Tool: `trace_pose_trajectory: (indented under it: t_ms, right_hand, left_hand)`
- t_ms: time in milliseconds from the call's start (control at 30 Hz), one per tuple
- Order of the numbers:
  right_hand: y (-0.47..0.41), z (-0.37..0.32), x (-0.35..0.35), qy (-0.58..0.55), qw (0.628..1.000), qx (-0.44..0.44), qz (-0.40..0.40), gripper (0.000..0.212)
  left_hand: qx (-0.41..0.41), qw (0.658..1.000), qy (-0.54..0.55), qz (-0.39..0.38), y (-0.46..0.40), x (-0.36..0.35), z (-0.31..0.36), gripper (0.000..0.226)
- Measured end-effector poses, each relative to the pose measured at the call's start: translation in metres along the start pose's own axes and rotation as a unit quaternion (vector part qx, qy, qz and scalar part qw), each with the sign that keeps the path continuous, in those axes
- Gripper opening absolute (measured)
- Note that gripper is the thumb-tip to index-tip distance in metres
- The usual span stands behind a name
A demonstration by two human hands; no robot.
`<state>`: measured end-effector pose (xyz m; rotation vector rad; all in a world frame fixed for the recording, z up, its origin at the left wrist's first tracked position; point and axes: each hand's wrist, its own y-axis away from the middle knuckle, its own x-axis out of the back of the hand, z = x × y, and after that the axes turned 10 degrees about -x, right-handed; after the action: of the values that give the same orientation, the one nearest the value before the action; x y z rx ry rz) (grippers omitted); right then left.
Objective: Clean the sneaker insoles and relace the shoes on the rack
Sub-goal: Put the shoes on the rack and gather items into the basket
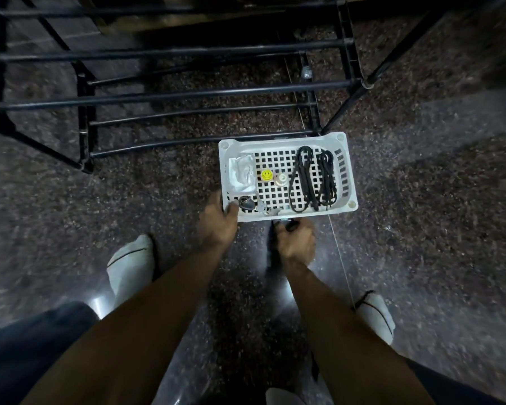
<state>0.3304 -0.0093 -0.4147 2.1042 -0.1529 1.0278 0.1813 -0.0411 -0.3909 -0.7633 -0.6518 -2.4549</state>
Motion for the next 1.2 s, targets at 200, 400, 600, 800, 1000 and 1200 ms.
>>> trace_pose_trajectory:
  t_ms: [200,400,600,800,1000,1200]
  right_hand:
    - [-0.001,-0.006,-0.008,-0.039,0.998,-0.020,0.048,0.032]
    - [0.005,0.010,0.003,-0.036,0.998,0.035,0.024,0.024]
    - [0.020,0.038,0.026,-0.012,0.991,0.134,-0.010,0.028]
    - [0.010,0.007,0.043,0.033,0.970,0.240,-0.017,0.046]
    - [-0.003,-0.057,0.058,0.267,0.919,0.287,-0.046,0.041]
    - [-0.001,-0.082,0.058,0.344,0.881,0.323,-0.025,0.035]
  left_hand:
    - [0.016,1.000,0.009,-0.005,-0.004,0.000,0.001,0.041]
    - [0.015,0.999,0.032,-0.002,-0.003,-0.001,-0.002,0.037]
    - [0.019,0.999,0.045,0.009,-0.002,-0.002,0.002,0.036]
    - [0.031,0.997,0.071,-0.007,-0.003,-0.001,0.002,0.036]
    - [0.035,0.995,0.091,-0.027,-0.007,0.001,-0.001,0.040]
    - [0.010,0.994,0.104,-0.023,-0.006,-0.001,-0.007,0.036]
